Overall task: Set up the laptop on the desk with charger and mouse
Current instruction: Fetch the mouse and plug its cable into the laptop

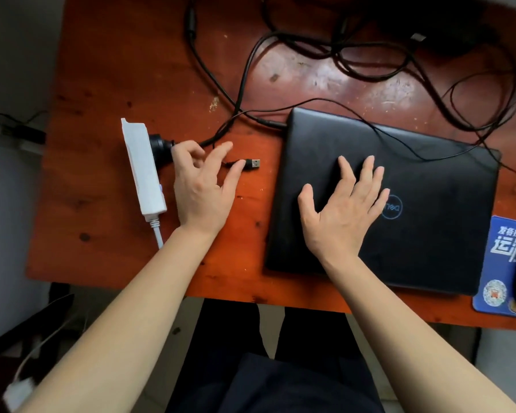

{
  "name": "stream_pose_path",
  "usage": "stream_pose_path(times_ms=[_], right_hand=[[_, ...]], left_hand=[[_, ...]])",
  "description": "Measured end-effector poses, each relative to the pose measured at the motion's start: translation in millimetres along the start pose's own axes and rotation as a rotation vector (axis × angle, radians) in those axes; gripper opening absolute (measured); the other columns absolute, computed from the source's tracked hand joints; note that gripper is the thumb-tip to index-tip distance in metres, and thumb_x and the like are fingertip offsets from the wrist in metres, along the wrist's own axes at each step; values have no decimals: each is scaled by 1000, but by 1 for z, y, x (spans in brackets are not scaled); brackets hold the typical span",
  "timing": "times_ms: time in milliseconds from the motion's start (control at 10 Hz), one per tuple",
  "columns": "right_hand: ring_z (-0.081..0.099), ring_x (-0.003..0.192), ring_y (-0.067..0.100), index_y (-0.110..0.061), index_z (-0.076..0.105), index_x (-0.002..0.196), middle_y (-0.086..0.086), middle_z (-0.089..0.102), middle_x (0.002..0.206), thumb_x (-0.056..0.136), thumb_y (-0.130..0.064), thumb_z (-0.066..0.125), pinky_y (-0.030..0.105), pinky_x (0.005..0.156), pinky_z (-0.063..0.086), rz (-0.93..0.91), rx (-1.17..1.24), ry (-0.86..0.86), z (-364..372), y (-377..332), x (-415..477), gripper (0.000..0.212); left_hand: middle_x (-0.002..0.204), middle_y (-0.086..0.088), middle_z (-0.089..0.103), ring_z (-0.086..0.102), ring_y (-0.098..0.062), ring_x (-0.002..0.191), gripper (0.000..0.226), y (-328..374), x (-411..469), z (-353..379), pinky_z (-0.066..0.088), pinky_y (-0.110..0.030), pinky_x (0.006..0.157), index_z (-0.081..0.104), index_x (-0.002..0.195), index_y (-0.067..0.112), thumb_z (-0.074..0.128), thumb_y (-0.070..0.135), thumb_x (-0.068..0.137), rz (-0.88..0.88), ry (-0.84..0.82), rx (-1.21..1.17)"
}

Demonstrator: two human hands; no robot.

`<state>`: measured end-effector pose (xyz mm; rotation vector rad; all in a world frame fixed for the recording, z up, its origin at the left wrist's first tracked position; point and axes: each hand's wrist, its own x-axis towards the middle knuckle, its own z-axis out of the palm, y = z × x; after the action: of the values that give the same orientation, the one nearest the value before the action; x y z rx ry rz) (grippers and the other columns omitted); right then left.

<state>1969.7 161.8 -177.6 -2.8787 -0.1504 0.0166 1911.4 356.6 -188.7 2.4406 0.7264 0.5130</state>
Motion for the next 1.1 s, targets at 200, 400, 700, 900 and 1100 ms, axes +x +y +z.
stream_pose_path(times_ms=[200, 400, 700, 900, 1100], right_hand=[[6, 154, 35, -16, 37, 150, 17, 17, 165, 90, -55, 47, 58, 122, 4, -11, 8, 8, 0, 1, 0, 72], [7, 154, 37, -16, 36, 151, 17, 17, 165, 90, -54, 47, 59, 122, 4, -17, 0, 14, 2, 1, 1, 73], [6, 154, 37, -14, 36, 152, 18, 16, 165, 91, -55, 43, 58, 122, 4, -12, -1, 2, 0, -3, 1, 74], [5, 154, 36, -14, 35, 151, 17, 16, 165, 90, -55, 43, 58, 122, 3, -7, 0, -2, 1, -1, 2, 74], [6, 154, 36, -14, 35, 152, 17, 16, 165, 90, -55, 43, 59, 122, 4, -9, -6, -4, 1, 0, 2, 75]], left_hand=[[100, -14, 65, 58, -26, 83, 17, -6, -4, 4, 52, -37, 73, 74, 105, 5, 63, 16, 97, 255, -59, -27], [105, -10, 66, 58, -24, 89, 15, -9, 1, 3, 51, -33, 81, 71, 106, 3, 64, 11, 95, 284, -169, -116], [102, -10, 61, 55, -26, 87, 21, 1, -1, 4, 41, -39, 75, 68, 115, 6, 59, 13, 97, 307, -288, -87], [103, -8, 61, 54, -25, 86, 18, 9, -2, 7, 36, -39, 73, 68, 113, 9, 59, 12, 96, 320, -339, -91], [103, -8, 61, 54, -26, 85, 19, 12, -2, 9, 36, -38, 73, 68, 113, 9, 60, 13, 97, 288, -319, -49]])
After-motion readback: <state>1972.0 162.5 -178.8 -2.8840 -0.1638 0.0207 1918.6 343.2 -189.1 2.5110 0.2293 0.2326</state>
